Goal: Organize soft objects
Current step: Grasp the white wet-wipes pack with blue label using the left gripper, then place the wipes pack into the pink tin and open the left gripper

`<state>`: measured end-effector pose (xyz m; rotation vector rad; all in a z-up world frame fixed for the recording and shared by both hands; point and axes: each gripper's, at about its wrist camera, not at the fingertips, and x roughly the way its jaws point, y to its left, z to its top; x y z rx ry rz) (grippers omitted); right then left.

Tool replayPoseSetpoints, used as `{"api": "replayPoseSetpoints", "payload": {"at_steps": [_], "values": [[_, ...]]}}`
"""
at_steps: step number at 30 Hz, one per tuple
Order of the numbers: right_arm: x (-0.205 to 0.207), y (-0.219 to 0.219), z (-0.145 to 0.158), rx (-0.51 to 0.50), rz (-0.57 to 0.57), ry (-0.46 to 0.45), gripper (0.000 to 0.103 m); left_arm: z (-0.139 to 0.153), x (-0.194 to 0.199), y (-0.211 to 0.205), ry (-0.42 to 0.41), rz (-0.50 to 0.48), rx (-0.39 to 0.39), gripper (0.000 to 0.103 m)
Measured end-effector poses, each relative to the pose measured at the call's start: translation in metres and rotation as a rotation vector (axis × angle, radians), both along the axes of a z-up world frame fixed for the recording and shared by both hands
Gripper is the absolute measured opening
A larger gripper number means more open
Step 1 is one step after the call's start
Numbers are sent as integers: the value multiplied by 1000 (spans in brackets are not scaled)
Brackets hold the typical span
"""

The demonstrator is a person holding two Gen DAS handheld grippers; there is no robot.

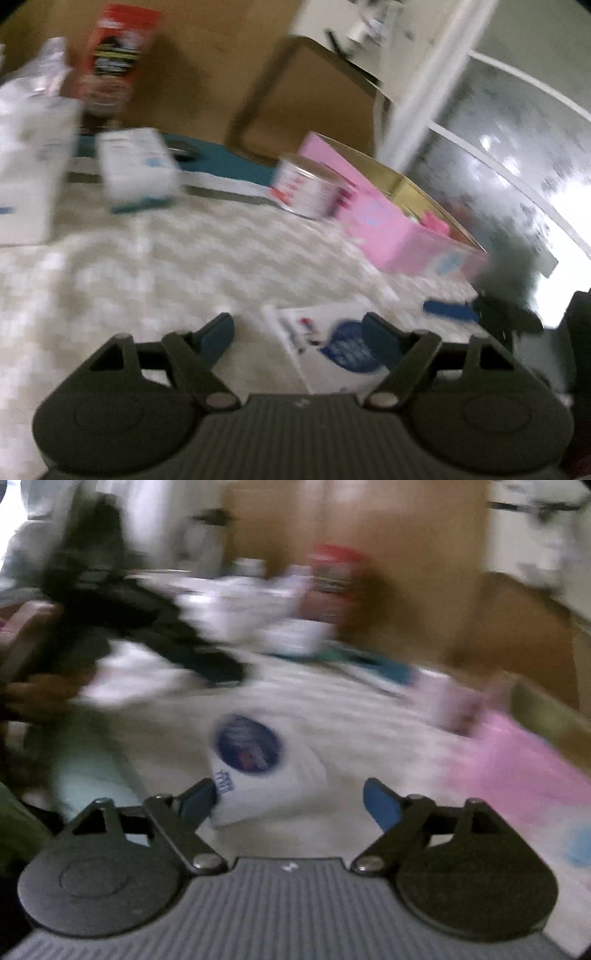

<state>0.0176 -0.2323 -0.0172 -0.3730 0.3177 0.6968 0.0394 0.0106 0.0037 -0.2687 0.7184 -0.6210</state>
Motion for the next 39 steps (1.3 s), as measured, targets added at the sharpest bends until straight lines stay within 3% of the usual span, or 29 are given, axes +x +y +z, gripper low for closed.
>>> {"api": "replayPoseSetpoints", "payload": {"at_steps": [3,5,7,12,15,18,19,21,25,30,32,35,39], "values": [[8,-36,4,90,-144,34,88,2,1,-22,5,-26,22,78],[5,-55,10,197,-130,67,89,2,1,-27,10,-16,36,78],[2,-57,12,242,-90,76,88,2,2,-26,30,3,29,78],[4,-32,5,198,0,68,85,7,-3,-7,63,87,11,72],[10,-15,0,159,35,74,81,8,-3,-10,96,72,33,60],[15,-4,-5,161,40,116,67,5,-4,-33,72,50,90,57],[15,-2,-5,168,45,118,54,7,-2,-41,75,43,107,57],[11,-3,-2,161,50,120,52,10,7,-55,94,-9,81,57],[8,-42,-7,188,-59,114,52,16,21,-102,83,-166,33,57],[-5,-103,-14,257,-258,132,52,3,29,-190,62,-326,129,57],[-9,-119,-19,256,-325,126,51,4,28,-212,24,-353,158,57],[-14,-135,-18,289,-373,109,48,24,33,-225,-9,-376,123,57],[-15,-147,6,337,-393,-11,48,65,43,-230,-125,-359,78,57]]}}
